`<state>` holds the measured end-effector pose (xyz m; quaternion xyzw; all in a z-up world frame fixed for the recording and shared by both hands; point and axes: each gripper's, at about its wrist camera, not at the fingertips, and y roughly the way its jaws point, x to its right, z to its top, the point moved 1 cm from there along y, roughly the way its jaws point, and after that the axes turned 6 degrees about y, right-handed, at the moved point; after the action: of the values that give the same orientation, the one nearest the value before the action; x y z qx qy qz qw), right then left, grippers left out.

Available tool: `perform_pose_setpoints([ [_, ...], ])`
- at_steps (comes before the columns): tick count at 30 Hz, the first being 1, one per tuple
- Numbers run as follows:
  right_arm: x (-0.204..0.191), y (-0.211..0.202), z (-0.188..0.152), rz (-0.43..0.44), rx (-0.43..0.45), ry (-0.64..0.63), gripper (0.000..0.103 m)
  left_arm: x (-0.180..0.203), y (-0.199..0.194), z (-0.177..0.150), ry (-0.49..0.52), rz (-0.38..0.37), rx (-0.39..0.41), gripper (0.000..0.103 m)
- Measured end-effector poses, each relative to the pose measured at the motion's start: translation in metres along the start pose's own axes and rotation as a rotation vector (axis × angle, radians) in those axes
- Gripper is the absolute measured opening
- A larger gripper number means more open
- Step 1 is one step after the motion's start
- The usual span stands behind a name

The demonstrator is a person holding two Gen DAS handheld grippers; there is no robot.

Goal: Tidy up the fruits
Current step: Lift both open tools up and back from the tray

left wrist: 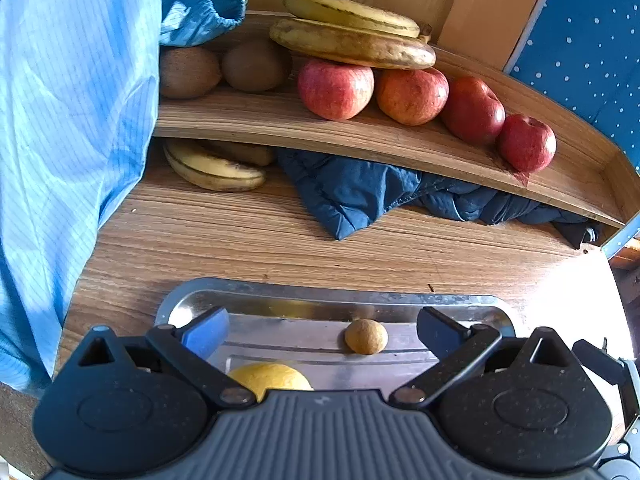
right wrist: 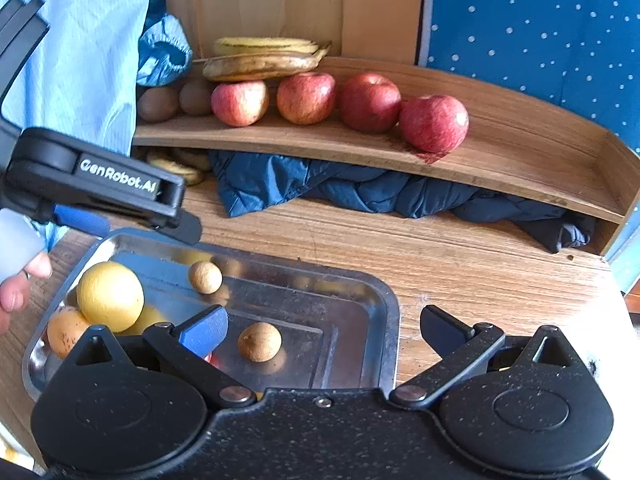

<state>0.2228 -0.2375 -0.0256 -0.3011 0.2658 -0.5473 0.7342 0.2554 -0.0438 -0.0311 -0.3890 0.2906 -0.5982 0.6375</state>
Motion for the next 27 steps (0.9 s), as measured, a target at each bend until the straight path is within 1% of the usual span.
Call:
perform_pose_setpoints([
  [11, -0.011, -0.012, -0.002, -0.054, 0.029, 0.011, 0.102, -0.015, -0.014, -0.005, 0.0, -0.005, 0.032, 0.102],
  [17, -0.022, -0.022, -0.007, -0.078, 0.028, 0.018, 0.102, -0.024, -0.022, -0.012, 0.023, -0.012, 0.044, 0.102],
  [27, -0.035, -0.045, -0.009, -0.131, 0.074, 0.036, 0.102, -0.037, -0.037, -0.025, 0.06, -0.04, 0.083, 0.102],
])
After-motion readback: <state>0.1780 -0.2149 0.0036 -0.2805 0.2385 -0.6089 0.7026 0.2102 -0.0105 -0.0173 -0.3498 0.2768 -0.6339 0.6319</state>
